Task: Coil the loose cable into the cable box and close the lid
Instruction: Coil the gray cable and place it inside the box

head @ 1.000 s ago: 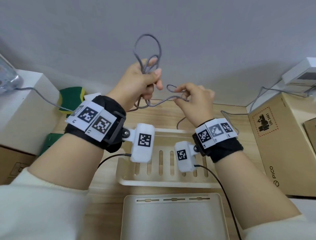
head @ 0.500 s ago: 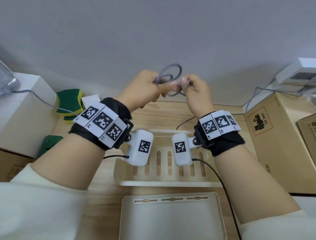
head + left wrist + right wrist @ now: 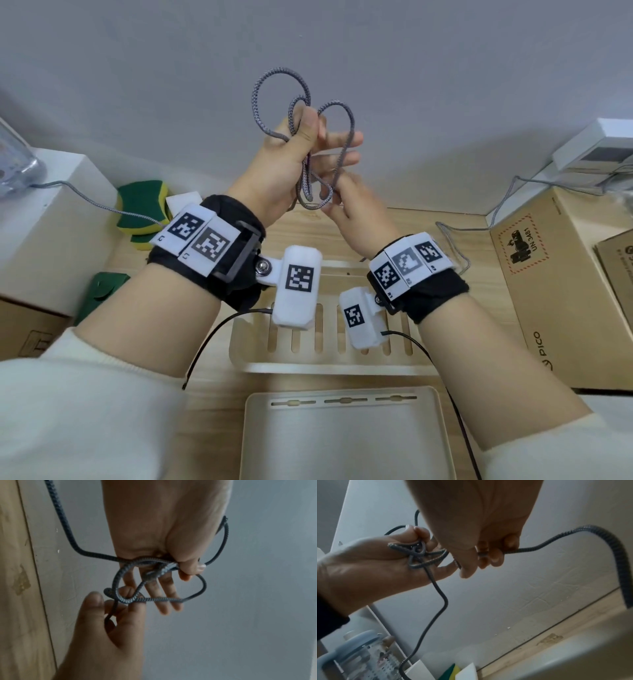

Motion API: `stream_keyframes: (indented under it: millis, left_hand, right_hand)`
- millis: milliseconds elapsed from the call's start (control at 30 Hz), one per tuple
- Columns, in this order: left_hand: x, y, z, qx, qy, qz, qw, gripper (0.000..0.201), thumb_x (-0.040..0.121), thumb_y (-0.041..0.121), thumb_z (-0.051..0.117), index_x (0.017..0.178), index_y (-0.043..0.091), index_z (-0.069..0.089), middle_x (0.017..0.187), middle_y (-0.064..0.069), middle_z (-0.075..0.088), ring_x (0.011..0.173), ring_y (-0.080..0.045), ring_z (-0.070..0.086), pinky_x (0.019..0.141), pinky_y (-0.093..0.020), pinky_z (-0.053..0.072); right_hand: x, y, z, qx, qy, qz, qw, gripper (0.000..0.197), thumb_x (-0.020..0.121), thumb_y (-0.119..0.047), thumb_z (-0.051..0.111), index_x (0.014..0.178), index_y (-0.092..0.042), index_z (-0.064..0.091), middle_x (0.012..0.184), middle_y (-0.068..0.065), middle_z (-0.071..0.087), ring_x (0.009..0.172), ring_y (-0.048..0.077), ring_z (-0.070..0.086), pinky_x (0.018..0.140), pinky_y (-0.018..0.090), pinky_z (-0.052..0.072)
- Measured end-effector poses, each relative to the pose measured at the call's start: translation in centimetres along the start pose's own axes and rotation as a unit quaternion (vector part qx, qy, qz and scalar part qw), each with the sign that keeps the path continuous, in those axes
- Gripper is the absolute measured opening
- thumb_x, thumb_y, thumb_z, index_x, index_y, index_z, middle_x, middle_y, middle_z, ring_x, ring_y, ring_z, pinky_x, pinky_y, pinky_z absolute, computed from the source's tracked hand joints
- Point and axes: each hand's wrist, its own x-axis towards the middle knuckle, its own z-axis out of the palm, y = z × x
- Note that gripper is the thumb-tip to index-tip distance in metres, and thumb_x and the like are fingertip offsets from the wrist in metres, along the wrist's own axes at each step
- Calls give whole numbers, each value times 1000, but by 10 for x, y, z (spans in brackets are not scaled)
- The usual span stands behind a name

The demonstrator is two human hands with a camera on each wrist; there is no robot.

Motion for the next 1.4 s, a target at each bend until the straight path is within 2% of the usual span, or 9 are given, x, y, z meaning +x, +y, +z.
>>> stream_keyframes:
  millis: [133,267,433,533,633,767,933,1167,1400]
  left_hand:
    - [-1,2,-3,3,30,-2,1000,31,97,34,27,75,17,41,73,2,58,50,-7,50,67,-38,56]
    - [-4,3,-8,83,19,8,996,20,89,13,55,75,19,42,72,1,46,45,-5,40,47,-23,45]
    - [-5,-7,-8,315,-17,-41,948,50,66,-3,75,96,18,40,101,-8,64,47,10,55,50,-11,44]
    - [-3,-14,0,332,-6,-64,941,48,68,-2,74,95,20,41,78,-3,64,66,-1,64,68,-24,55]
    - [-3,-13,5,371,3,-71,926,16,79,15,68,90,13,57,58,2,60,41,-3,45,42,-18,39]
    - [-3,-9,5,316,10,-82,945,24,89,25,54,68,15,58,58,-4,62,37,-7,30,38,-19,24]
    - [1,-1,4,122,59,-51,989,26,93,23,48,70,13,56,63,-5,65,38,-5,28,38,-16,27]
    - [-6,6,10,174,25,-53,983,22,60,42,73,60,25,59,103,-19,53,46,-10,33,51,-29,27]
    - [-3,5,7,68,-19,-100,992,16,65,5,46,71,15,36,77,-3,76,58,-15,38,50,-23,27]
  right_hand:
    - [-6,14,-4,-1,39,73,997,28,86,-13,49,111,-19,39,75,-5,54,84,29,57,88,37,32]
    - [-8,26,-15,-34,79,156,984,11,84,-22,51,93,-28,53,65,-12,51,85,21,56,82,33,21]
    - [-2,20,-36,167,176,166,956,13,74,-28,62,67,-29,50,53,-3,49,59,28,61,63,35,47]
    - [1,9,-41,188,157,136,960,20,77,-17,58,66,-29,47,44,-4,51,40,16,56,56,28,46]
    - [5,4,-42,191,154,119,962,21,78,-14,55,67,-30,46,30,-8,45,35,17,56,50,26,41]
    - [1,8,-35,208,143,114,961,15,79,-19,59,72,-29,50,50,-8,53,46,16,58,54,29,46]
    - [-10,22,-9,38,-56,100,993,13,84,-13,51,89,-23,58,76,-7,59,82,20,59,83,38,49]
    - [-16,6,0,7,-96,82,992,21,92,-18,36,85,-25,54,61,-11,44,74,26,54,72,39,47]
    - [-15,13,-2,58,-89,137,985,23,94,-20,35,83,-23,55,62,-8,45,60,16,44,61,29,35]
